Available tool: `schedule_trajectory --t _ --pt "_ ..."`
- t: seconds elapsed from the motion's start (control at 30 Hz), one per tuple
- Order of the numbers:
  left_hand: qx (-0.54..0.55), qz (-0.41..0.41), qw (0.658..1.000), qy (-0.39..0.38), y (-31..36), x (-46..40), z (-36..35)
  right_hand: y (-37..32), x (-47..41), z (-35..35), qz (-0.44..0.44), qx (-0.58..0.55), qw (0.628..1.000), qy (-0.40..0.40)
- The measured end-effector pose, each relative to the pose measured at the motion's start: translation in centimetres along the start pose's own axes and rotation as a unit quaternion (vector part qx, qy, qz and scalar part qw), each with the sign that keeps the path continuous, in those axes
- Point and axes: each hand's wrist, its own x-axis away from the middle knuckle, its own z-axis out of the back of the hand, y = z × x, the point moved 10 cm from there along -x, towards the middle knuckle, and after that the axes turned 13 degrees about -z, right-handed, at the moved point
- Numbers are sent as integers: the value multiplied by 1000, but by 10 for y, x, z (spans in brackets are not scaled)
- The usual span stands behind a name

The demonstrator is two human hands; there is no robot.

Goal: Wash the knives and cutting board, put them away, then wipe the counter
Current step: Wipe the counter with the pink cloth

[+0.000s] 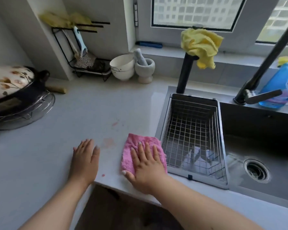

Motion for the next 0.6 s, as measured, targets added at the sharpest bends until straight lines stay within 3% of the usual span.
schedule_trajectory --t 0.27,0.43,0.53,0.6 --pt "-19 -31 999 -25 -37 -75 -6 74 -160 56 -100 -65 993 -13" --pt "15 -56 998 6 -38 -83 -6 137 -254 94 -174 -110 979 5" --pt "19 -74 997 12 -36 -83 -4 132 -279 102 -199 -117 973 12" --pt "23 -80 996 10 -37 -83 -5 102 -290 106 -171 -107 979 18"
